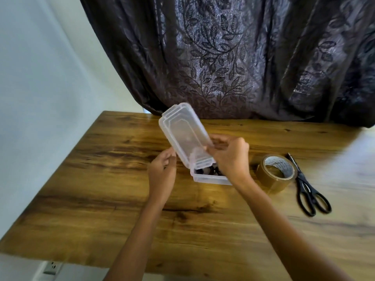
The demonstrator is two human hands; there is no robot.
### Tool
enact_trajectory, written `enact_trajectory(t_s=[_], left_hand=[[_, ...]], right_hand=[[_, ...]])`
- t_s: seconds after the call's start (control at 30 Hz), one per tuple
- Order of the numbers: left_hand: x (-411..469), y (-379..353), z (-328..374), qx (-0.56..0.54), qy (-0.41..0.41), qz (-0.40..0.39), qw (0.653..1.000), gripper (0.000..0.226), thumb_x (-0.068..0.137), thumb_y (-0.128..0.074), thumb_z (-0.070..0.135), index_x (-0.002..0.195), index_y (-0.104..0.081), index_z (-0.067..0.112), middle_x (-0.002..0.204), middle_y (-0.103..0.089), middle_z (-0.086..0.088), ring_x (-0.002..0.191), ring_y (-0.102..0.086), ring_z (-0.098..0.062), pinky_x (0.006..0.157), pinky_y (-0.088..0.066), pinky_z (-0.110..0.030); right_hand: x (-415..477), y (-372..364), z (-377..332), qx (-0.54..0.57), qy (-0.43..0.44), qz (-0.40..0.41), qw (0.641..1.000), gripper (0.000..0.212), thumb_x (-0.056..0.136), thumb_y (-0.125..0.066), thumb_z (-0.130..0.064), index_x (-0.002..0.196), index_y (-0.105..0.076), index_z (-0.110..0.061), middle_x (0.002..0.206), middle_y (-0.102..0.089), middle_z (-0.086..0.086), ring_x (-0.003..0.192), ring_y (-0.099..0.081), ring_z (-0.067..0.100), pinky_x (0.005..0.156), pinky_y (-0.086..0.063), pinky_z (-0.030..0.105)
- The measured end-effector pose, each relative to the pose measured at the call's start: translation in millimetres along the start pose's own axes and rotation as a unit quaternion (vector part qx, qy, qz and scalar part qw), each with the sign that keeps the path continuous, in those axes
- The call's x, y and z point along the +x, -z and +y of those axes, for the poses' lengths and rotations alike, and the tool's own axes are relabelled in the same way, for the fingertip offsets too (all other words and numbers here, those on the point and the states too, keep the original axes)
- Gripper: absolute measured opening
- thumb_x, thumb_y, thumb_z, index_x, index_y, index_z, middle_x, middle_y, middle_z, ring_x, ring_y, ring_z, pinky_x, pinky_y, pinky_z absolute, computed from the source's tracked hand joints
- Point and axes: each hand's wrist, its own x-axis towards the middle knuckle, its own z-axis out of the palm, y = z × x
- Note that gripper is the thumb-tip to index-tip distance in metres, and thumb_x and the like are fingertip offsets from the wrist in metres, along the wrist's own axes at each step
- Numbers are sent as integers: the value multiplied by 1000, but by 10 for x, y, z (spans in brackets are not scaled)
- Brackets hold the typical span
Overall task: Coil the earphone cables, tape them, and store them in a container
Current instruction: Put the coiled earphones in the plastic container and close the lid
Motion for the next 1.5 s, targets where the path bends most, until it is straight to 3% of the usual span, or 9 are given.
enact_trajectory(t_s=[0.1, 0.23, 0.4, 0.53, 0.7, 0.87, 1.0, 1.27, 1.5], left_hand=[[40, -110, 48, 18, -7, -4, 1000, 27, 93, -52, 28, 116, -62, 18, 111, -66, 2, 102, -61, -12, 90, -51, -38], [35, -201, 38, 7, -9, 17, 1000, 26, 95, -48, 25, 113, -63, 16, 107, -67, 1, 100, -61, -13, 89, -51, -39], [111, -314, -6, 62, 16, -5, 998, 41, 96, -41, 37, 114, -61, 7, 113, -64, -7, 105, -58, -22, 91, -47, -37], [140, -429, -101, 91, 35, -43, 994, 38, 93, -49, 34, 118, -61, 7, 115, -65, -6, 103, -61, -18, 86, -49, -31], [135, -488, -161, 98, 65, -23, 993, 29, 88, -60, 17, 115, -61, 6, 105, -63, 1, 88, -58, -11, 65, -45, -18], [124, -521, -196, 102, 73, -25, 992, 31, 83, -63, 10, 114, -62, 6, 108, -66, -7, 87, -66, -21, 75, -57, -37], [108, -530, -199, 113, 67, -18, 991, 32, 84, -64, 10, 115, -61, 7, 110, -65, -7, 92, -65, -21, 77, -57, -39], [55, -514, -209, 118, 53, -21, 991, 33, 84, -63, 10, 117, -61, 6, 112, -66, -7, 89, -60, -13, 65, -49, -17], [88, -493, -224, 118, 64, -32, 990, 34, 83, -66, 11, 116, -61, 7, 112, -65, -6, 86, -59, -11, 60, -45, -13]], right_hand=[[91, 257, 84, -105, 112, 78, 985, 26, 78, -69, -2, 103, -71, -9, 94, -72, 2, 71, -66, 12, 65, -50, 15], [93, 343, 520, -280, 306, 104, 904, 16, 68, -76, 1, 82, -73, -7, 71, -69, 4, 53, -62, 18, 45, -43, 23], [-14, 262, 976, -372, 384, 43, 844, 32, 56, -76, 8, 82, -72, -9, 73, -70, 2, 51, -63, 18, 38, -41, 20], [-66, 211, 1166, -374, 398, 5, 838, 25, 65, -70, 4, 88, -71, -7, 77, -70, 4, 60, -66, 21, 46, -49, 24], [-109, 229, 1203, -351, 391, -24, 850, 31, 66, -75, 5, 95, -70, -5, 88, -71, 8, 76, -69, 22, 63, -55, 28], [-219, 262, 1304, -359, 367, -46, 857, 47, 60, -79, 8, 105, -68, -2, 102, -70, 15, 96, -68, 28, 88, -50, 37], [-271, 251, 1331, -353, 357, -50, 863, 50, 59, -78, 9, 107, -67, 0, 105, -69, 16, 99, -67, 29, 91, -48, 40], [-353, 250, 1356, -286, 319, -45, 902, 42, 62, -78, 9, 102, -69, -2, 102, -70, 12, 97, -68, 24, 85, -55, 37], [-228, 291, 1155, -118, 30, 71, 990, 24, 94, -52, -16, 113, -62, -5, 105, -67, 6, 96, -63, 18, 78, -53, 29]])
